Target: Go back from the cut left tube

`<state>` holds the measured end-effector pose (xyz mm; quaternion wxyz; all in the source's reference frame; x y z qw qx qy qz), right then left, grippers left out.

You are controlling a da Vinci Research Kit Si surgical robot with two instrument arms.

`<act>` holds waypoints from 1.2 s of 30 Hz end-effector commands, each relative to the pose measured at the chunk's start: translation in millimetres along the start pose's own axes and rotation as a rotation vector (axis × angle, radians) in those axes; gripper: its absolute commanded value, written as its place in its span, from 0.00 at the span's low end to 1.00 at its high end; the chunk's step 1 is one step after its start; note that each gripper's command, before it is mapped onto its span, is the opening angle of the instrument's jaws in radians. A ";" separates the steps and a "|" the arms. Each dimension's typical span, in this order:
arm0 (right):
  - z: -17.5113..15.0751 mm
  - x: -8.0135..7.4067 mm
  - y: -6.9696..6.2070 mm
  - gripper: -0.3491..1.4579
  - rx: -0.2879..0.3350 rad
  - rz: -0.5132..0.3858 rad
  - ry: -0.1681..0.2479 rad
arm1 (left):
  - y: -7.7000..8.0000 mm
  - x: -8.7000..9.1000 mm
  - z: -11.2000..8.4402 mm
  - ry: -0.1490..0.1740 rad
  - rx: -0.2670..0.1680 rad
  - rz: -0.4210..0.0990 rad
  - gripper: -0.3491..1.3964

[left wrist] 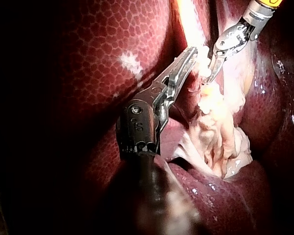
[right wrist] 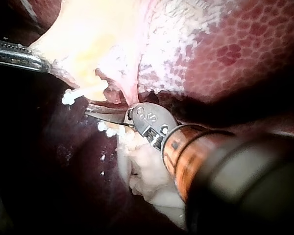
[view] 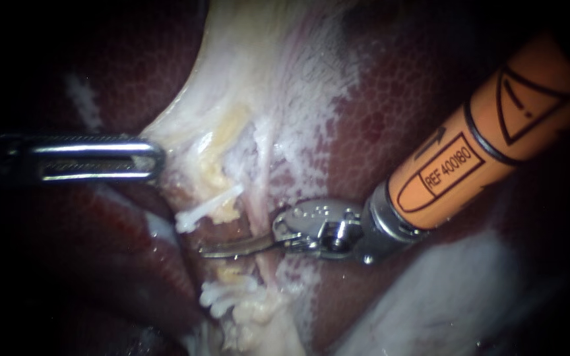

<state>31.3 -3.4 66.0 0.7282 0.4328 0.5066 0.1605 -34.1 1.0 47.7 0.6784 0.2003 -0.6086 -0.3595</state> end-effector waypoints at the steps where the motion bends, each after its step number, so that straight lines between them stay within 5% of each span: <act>1: 0.0 0.0 0.0 0.00 0.000 0.000 0.000 | 0.0 0.0 0.0 0.000 0.000 0.000 0.00; 10: -0.2 0.1 0.1 0.00 0.002 0.001 0.000 | 0.0 0.1 0.1 0.000 -0.001 0.000 0.00; 13: -0.2 0.1 0.2 0.21 0.003 0.000 0.003 | 0.0 0.1 0.1 0.000 -0.001 0.000 0.00; 19: -0.3 0.1 0.2 0.35 0.006 0.000 0.008 | 0.0 0.1 0.1 0.000 -0.001 0.000 0.00; 36: -0.9 0.1 0.0 0.33 0.010 0.000 0.007 | 0.0 0.1 0.1 0.000 -0.001 0.000 0.00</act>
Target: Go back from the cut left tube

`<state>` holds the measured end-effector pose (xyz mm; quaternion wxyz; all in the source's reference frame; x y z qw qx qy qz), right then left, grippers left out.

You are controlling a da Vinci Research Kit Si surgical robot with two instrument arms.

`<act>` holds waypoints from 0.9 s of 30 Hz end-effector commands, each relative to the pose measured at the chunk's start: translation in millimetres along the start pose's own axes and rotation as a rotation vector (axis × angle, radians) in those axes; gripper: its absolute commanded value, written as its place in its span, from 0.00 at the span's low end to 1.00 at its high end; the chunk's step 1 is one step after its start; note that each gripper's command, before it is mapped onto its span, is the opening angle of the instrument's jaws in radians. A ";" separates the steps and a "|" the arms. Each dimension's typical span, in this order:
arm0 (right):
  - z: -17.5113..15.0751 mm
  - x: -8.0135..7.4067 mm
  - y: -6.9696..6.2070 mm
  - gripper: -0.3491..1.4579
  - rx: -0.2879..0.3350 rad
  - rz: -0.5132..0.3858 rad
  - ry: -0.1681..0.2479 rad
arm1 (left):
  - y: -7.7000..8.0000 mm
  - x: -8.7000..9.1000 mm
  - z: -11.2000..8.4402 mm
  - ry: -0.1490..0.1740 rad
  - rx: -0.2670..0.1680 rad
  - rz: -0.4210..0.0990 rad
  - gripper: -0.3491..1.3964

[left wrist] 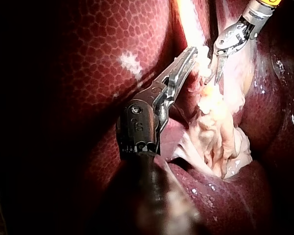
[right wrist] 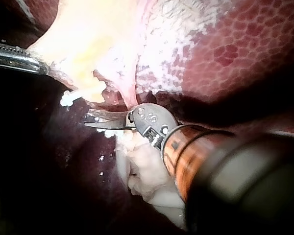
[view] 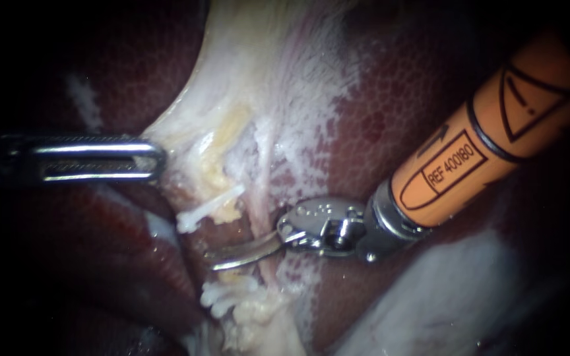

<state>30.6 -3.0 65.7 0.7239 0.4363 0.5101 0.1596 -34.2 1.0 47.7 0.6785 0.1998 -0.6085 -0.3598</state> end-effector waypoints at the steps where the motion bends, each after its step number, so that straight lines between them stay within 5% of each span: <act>1: -0.3 0.0 0.0 0.33 -0.002 0.000 0.000 | 0.0 0.0 0.0 0.000 0.000 0.000 0.00; 15: -7.6 0.4 -0.9 0.38 -0.069 -0.021 0.024 | 0.4 0.1 0.0 0.000 0.001 0.000 0.00; 27: -13.4 0.3 -0.6 0.56 -0.149 -0.126 0.037 | 0.6 0.2 0.0 0.000 0.002 0.000 0.00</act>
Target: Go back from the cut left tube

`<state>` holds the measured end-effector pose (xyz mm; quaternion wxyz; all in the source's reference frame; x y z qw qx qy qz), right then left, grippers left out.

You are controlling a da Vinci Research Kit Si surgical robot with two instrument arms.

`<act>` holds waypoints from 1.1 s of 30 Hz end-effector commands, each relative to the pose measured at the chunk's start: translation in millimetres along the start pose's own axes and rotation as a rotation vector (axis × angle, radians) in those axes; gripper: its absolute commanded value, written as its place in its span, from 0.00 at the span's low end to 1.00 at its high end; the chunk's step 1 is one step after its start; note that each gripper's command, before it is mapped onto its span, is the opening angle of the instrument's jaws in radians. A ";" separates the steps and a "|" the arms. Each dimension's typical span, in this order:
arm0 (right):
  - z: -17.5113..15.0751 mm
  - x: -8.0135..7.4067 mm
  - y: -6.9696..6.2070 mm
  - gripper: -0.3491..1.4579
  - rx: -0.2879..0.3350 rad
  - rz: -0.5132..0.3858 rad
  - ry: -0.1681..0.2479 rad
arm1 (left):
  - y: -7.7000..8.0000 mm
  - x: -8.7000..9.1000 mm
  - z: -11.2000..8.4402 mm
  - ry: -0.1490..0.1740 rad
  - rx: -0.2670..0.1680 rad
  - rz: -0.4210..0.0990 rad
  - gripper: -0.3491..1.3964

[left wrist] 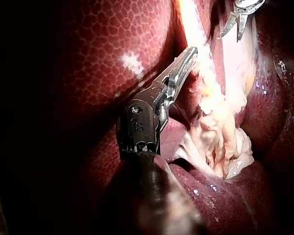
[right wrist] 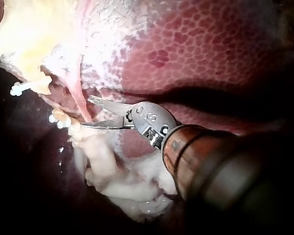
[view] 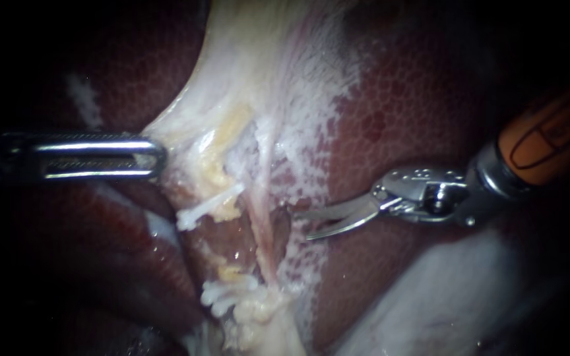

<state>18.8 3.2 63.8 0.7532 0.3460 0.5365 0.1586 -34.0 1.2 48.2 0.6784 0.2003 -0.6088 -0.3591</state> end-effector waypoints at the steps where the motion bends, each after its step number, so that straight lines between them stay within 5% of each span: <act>1: -0.3 0.1 0.1 0.60 -0.011 -0.026 0.001 | 0.0 0.0 0.0 0.000 0.000 0.000 0.00; 4: -1.3 0.6 0.2 0.73 -0.052 -0.094 0.003 | 0.1 0.0 0.0 0.000 0.000 0.000 0.00; 14: -3.2 1.1 -0.1 0.86 -0.137 -0.223 -0.008 | 0.1 0.1 0.0 0.000 0.000 0.000 0.00; 33: -4.5 3.1 -2.4 0.92 -0.234 -0.380 -0.023 | 0.6 0.3 0.2 0.000 -0.001 0.001 0.00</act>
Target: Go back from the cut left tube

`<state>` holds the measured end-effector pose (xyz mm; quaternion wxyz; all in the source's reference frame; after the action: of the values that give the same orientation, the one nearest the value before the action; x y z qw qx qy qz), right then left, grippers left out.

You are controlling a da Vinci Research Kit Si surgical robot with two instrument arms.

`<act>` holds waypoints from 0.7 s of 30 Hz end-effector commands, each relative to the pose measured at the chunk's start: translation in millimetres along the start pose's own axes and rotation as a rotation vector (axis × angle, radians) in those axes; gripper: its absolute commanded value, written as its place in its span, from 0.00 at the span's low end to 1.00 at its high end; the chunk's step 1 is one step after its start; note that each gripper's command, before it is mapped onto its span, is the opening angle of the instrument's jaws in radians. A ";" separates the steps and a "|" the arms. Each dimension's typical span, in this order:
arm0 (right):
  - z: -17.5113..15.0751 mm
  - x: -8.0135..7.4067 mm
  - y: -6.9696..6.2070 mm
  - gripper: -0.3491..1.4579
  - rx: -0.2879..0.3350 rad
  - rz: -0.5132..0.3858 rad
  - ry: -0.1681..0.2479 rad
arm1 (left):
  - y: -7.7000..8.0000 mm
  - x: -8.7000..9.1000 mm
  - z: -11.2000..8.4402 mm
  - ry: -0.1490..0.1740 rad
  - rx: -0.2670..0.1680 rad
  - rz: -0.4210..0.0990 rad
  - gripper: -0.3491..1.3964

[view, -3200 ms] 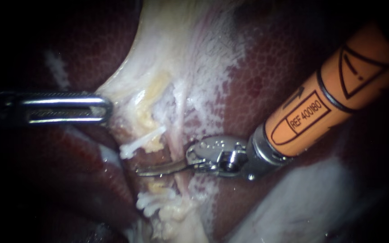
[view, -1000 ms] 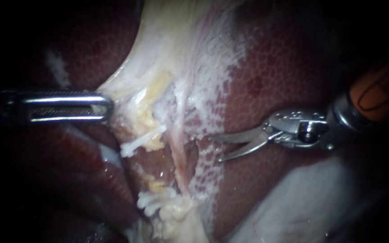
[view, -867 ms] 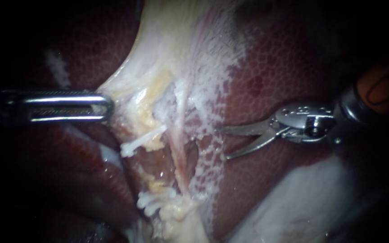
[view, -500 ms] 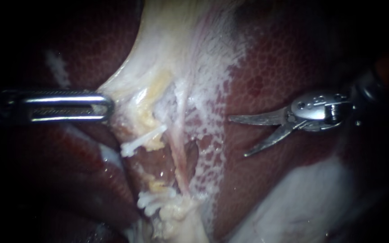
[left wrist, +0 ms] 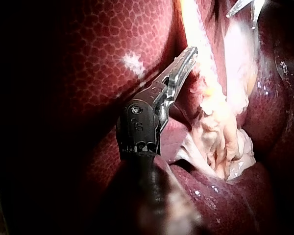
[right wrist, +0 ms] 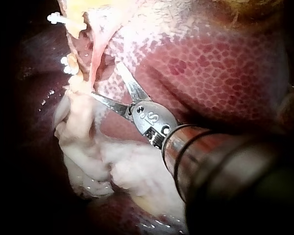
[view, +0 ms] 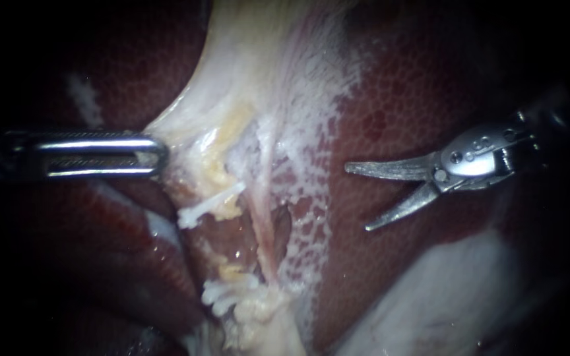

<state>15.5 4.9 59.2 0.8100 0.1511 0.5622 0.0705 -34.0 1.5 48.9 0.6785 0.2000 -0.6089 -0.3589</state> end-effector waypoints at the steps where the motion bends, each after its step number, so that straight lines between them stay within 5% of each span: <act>1: 0.1 0.1 0.0 0.92 -0.005 0.001 -0.003 | 0.0 0.0 0.1 0.000 -0.001 0.000 0.00; 11: 0.5 0.3 0.0 0.98 -0.086 -0.023 -0.032 | 0.0 0.1 0.4 -0.001 -0.003 0.001 0.00; 21: 0.2 0.1 0.0 0.99 -0.096 -0.019 -0.037 | 0.5 0.6 1.1 -0.001 -0.004 0.002 0.00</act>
<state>15.7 4.8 59.2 0.8275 0.1081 0.5440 0.0868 -35.1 1.6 50.1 0.6790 0.1971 -0.6090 -0.3595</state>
